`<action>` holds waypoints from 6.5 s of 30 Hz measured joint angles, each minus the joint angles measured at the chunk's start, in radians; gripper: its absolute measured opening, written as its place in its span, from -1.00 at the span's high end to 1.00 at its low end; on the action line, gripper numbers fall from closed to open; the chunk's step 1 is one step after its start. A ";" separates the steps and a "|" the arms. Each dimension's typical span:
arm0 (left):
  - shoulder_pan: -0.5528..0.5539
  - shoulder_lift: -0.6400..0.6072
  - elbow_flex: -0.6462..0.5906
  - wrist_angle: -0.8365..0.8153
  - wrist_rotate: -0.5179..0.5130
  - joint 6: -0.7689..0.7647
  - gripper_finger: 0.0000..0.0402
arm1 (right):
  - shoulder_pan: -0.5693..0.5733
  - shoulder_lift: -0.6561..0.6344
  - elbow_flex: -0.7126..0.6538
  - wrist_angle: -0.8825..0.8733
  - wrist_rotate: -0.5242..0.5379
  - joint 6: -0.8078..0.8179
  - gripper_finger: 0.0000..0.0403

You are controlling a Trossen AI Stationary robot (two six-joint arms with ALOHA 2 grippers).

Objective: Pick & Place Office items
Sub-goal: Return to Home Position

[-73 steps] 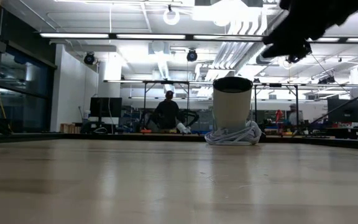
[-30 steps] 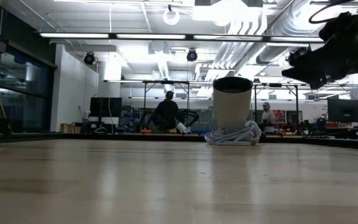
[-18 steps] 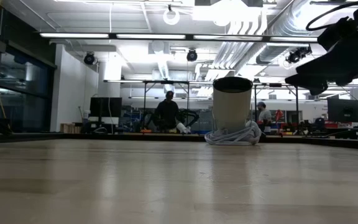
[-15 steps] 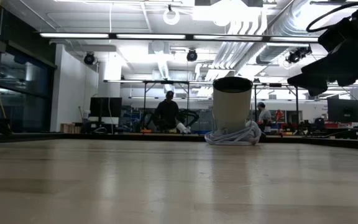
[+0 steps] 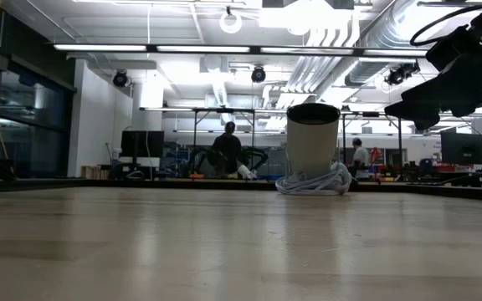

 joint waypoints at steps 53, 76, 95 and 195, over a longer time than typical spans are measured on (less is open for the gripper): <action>0.000 0.000 0.000 0.002 -0.005 0.189 -0.58 | 0.000 0.002 -0.002 0.015 0.023 -0.011 -0.09; 0.429 -0.036 -0.004 0.137 0.729 0.206 -0.58 | 0.000 0.002 -0.002 0.016 0.022 -0.011 -0.09; 0.836 -0.037 -0.105 0.053 0.864 0.213 -0.58 | 0.000 0.002 -0.002 0.015 0.022 -0.011 -0.09; 1.218 -1.176 -0.880 -0.135 1.012 0.160 -0.58 | 0.000 0.002 -0.002 0.015 0.022 -0.011 -0.09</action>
